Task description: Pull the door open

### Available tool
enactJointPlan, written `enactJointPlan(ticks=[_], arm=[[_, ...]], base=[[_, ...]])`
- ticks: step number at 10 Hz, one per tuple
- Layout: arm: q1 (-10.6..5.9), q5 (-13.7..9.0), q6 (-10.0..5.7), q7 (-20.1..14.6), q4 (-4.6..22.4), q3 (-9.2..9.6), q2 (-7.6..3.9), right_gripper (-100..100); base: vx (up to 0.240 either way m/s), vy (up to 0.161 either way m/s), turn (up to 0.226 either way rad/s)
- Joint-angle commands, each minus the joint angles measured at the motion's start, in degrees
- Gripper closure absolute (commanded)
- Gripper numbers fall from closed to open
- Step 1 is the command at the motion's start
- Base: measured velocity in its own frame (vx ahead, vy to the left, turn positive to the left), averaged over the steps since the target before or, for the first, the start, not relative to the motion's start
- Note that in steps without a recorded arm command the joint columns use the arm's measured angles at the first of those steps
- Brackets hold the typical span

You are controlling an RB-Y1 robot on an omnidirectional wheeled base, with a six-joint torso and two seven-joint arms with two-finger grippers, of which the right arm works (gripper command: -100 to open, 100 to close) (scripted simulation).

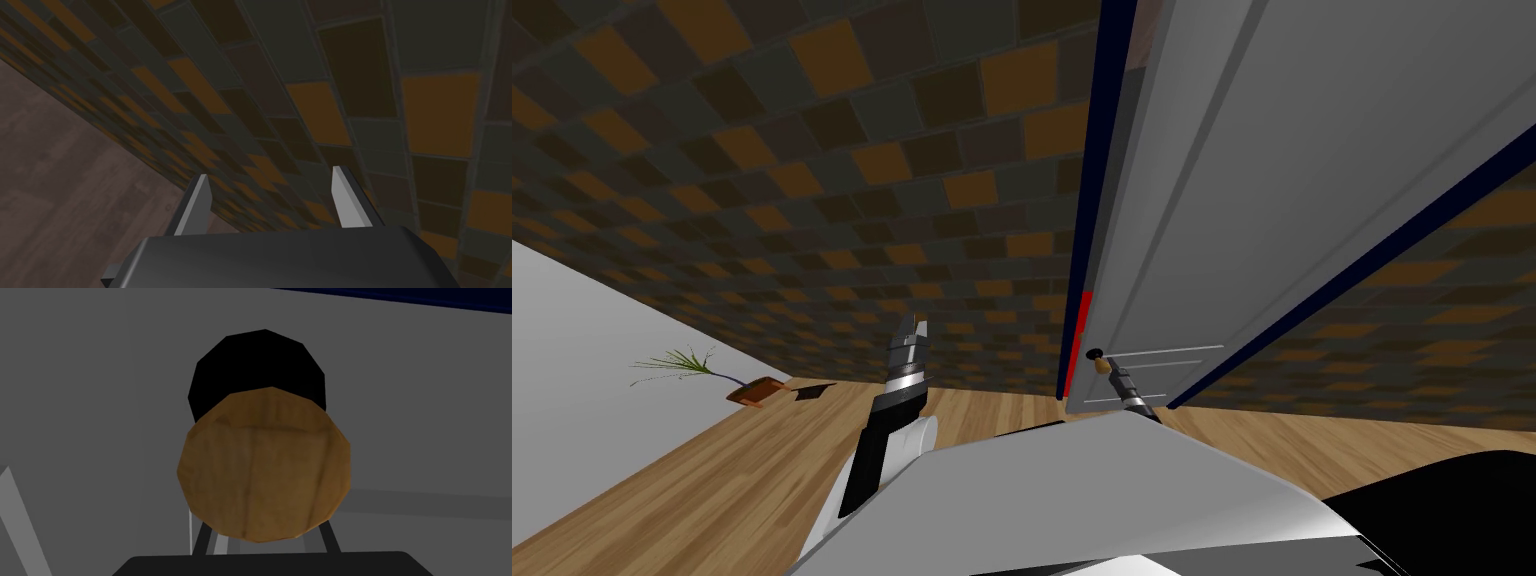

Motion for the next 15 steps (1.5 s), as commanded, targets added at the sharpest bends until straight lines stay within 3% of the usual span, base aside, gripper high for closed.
enactJointPlan(ticks=[1, 4, 7, 12, 15], arm=[[-0.45, -0.34, -0.37, -2.86, -0.08, 2.07, 0.96, 100], [-0.45, -0.34, -0.37, -3.19, -0.08, 2.07, 0.96, 100], [-0.87, -2.02, -0.11, -7.96, -0.16, 3.10, 0.74, 100], [-1.08, -2.86, 0.02, -10.35, -0.20, 3.61, 0.63, 100], [-1.49, -4.55, 0.27, -15.13, -0.29, 4.64, 0.41, 100]], base=[[-0.030, -0.009, 0.053], [-0.013, -0.003, 0.002], [-0.025, -0.017, 0.035], [-0.024, -0.006, 0.020], [-0.024, -0.009, 0.034]])
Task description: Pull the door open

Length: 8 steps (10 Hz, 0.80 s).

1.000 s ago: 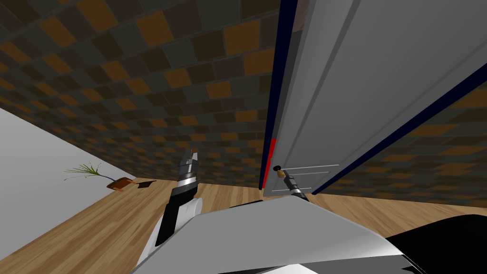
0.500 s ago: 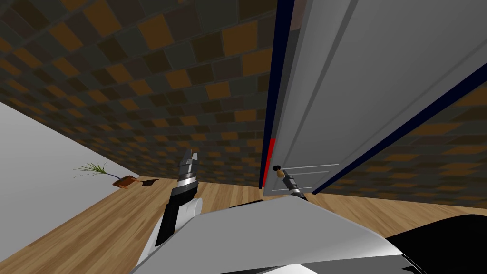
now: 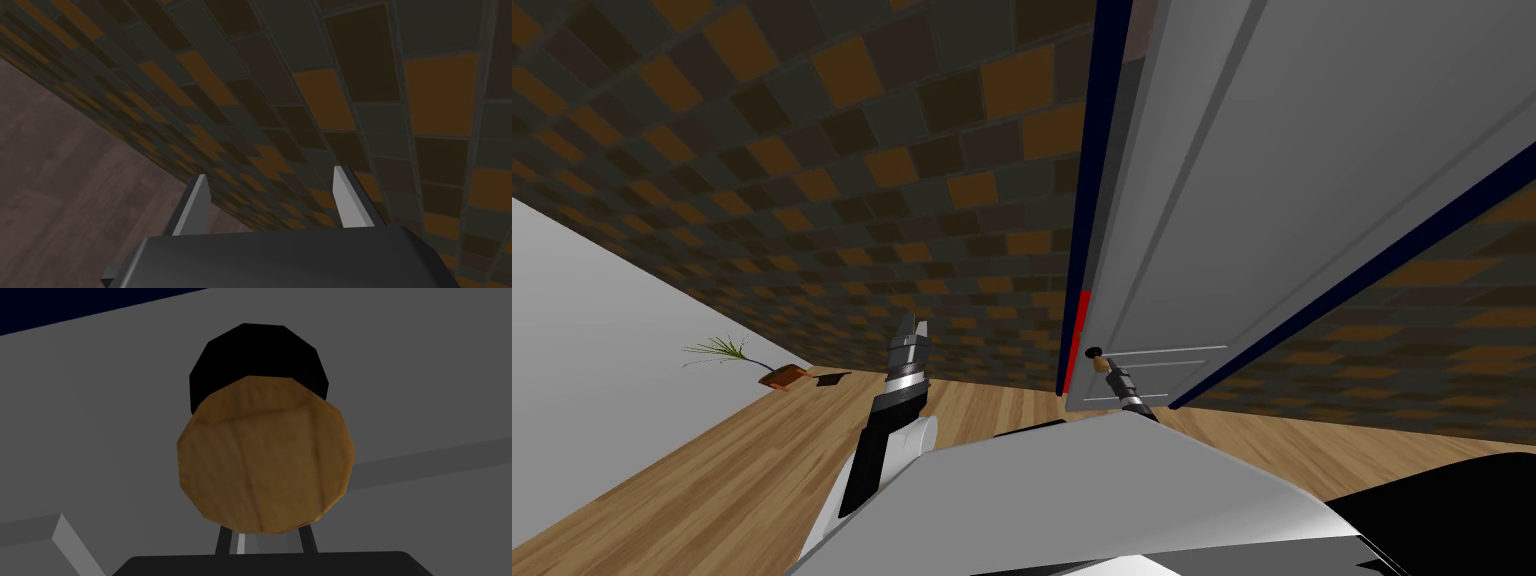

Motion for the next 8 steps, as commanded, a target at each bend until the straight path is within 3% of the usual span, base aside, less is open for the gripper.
enactJointPlan(ticks=[1, 8], arm=[[0.23, 0.11, 0.78, -1.08, -2.63, 1.49, 1.05, 100], [-0.38, -2.39, 1.15, -8.23, -2.76, 3.01, 0.72, 100]], base=[[-0.031, -0.006, 0.023], [-0.027, -0.008, 0.025]])
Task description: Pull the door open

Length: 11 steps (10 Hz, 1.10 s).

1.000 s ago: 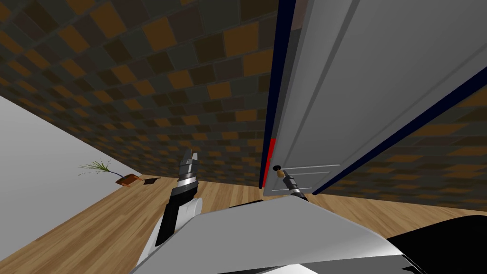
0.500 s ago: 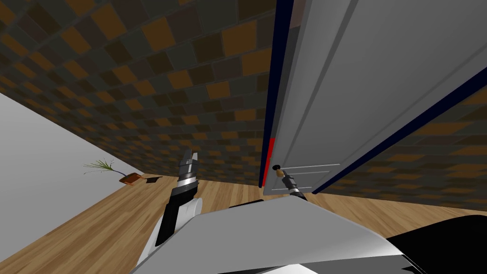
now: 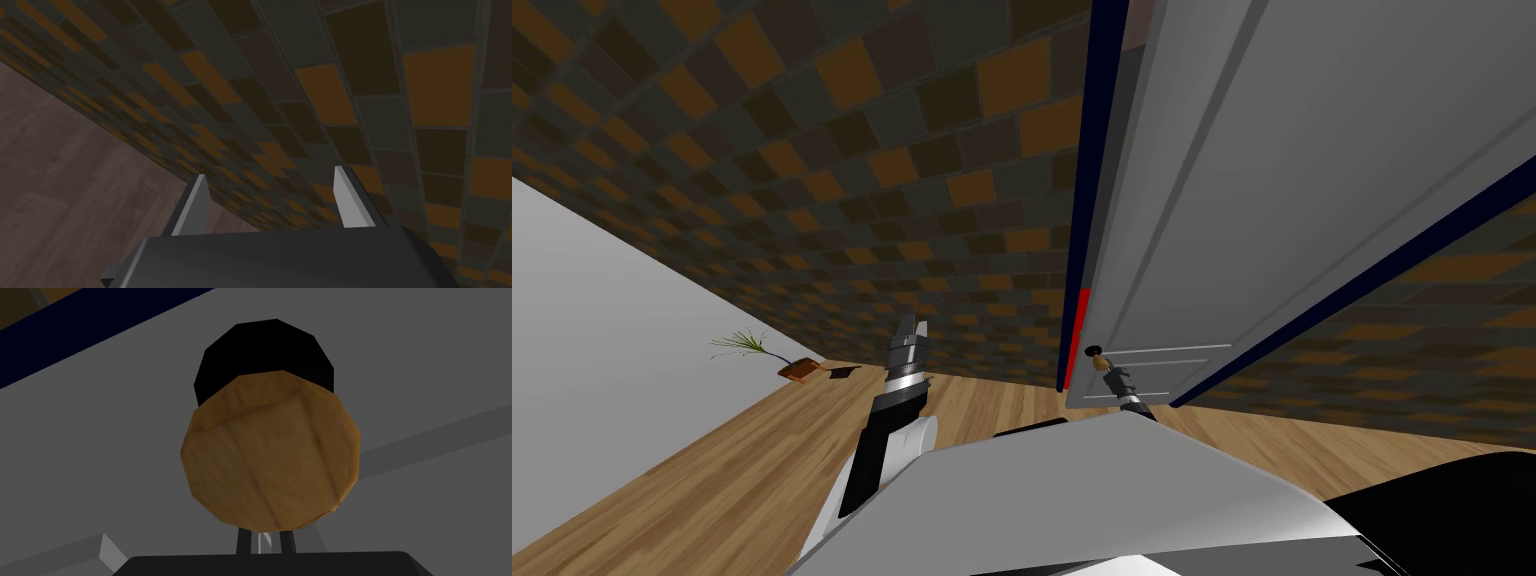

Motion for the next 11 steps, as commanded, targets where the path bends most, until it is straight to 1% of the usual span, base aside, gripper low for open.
enactJointPlan(ticks=[1, 2, 3, 7, 9, 10, 11], arm=[[-1.22, -0.22, -1.09, -2.86, -0.20, 1.92, 1.04, 100], [-0.22, -1.32, -0.43, -3.35, 0.37, 0.74, -0.10, -100], [-0.17, -2.37, -0.39, -5.36, -0.03, 1.13, 0.05, -100], [-0.02, -5.43, -0.28, -11.23, -1.23, 2.29, 0.50, -100], [0.07, -7.32, -0.21, -14.50, -1.98, 3.00, 0.77, -100], [0.07, -7.32, -0.21, -14.90, -1.98, 3.00, 0.77, -100], [0.12, -8.32, -0.18, -16.81, -2.36, 3.38, 0.91, -100]], base=[[-0.038, -0.010, 0.057], [-0.040, -0.051, 0.015], [-0.082, -0.029, 0.070], [-0.093, 0.027, 0.083], [-0.086, -0.022, 0.082], [-0.062, -0.030, 0.029], [-0.060, -0.020, 0.041]])
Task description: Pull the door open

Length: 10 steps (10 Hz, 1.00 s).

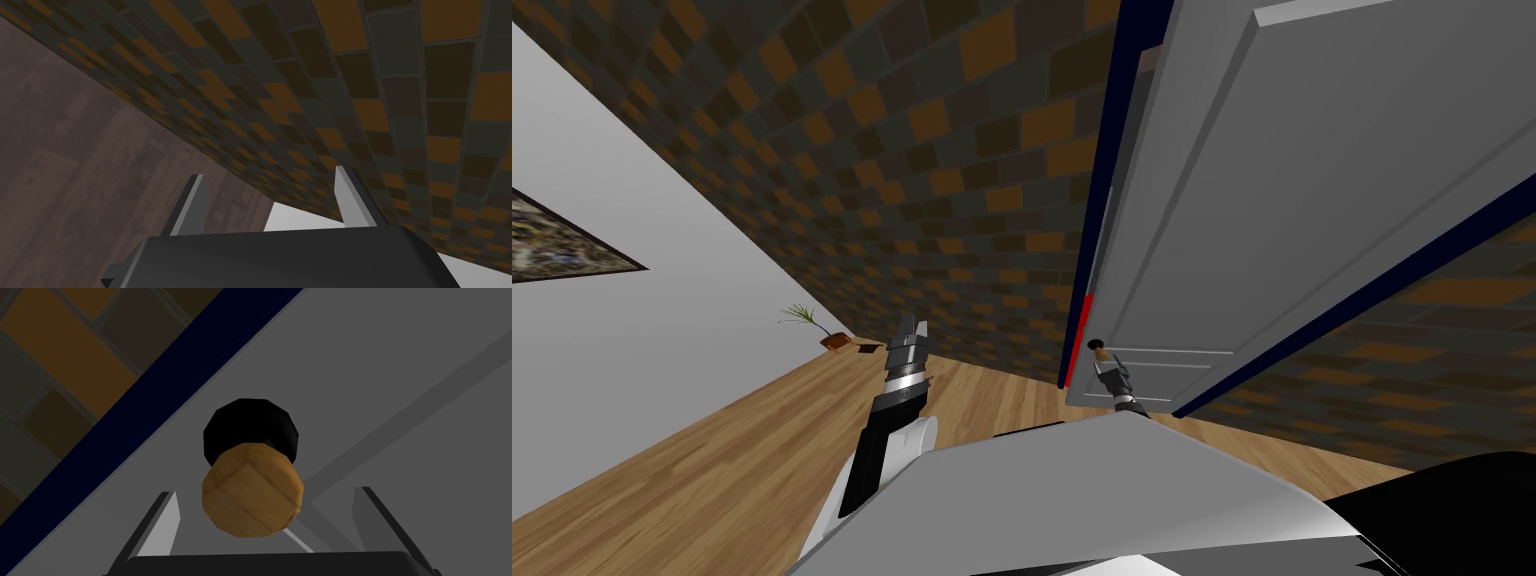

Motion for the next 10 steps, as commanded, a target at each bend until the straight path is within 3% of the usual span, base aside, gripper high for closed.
enactJointPlan(ticks=[1, 5, 10], arm=[[0.06, -1.56, 0.05, -2.86, -0.59, 0.59, 0.23, -100], [0.16, -3.71, 0.12, -7.34, -1.43, 1.41, 0.54, -100], [0.37, -8.03, 0.28, -15.18, -3.13, 3.04, 1.17, -100]], base=[[-0.081, -0.017, 0.074], [-0.066, -0.015, 0.055], [-0.069, -0.020, 0.061]])
